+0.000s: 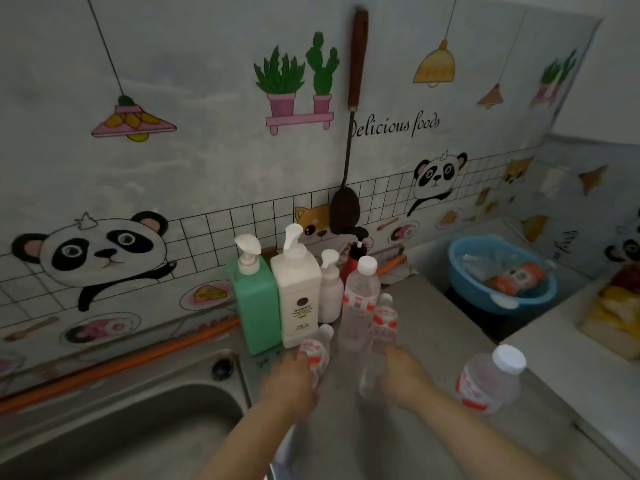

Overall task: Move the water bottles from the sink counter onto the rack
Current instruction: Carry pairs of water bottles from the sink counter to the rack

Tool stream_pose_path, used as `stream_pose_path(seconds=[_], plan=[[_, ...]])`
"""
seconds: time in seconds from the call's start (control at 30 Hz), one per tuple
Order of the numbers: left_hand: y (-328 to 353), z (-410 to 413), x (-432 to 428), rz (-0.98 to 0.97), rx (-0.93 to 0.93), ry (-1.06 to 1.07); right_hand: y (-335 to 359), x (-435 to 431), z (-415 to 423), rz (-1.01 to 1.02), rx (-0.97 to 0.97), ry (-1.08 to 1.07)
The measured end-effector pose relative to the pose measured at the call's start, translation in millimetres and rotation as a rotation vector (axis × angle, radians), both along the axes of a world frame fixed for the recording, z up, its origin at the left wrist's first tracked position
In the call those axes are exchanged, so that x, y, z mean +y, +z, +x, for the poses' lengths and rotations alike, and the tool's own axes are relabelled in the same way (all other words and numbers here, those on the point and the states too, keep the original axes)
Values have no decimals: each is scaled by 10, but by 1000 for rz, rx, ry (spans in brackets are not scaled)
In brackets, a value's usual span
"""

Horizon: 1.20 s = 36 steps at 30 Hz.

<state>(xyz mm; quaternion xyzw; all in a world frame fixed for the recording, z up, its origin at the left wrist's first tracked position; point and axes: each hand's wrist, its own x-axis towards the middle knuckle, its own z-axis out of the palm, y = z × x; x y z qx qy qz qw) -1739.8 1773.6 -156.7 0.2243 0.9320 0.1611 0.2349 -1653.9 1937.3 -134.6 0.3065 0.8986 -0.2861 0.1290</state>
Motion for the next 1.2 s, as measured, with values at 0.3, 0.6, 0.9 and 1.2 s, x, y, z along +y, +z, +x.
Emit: stream_pose_path(seconds=[0.3, 0.6, 0.9, 1.2], plan=[[-376, -237, 164, 5, -89, 167, -633, 322, -501, -78, 90, -337], [-587, -347, 288, 20, -118, 264, -1128, 477, -719, -230, 158, -575], [-598, -340, 238, 87, -78, 292, -937, 339, -749, -293, 237, -804], [-459, -185, 155, 193, -13, 346, -748, 183, -438, -337, 498, -897]])
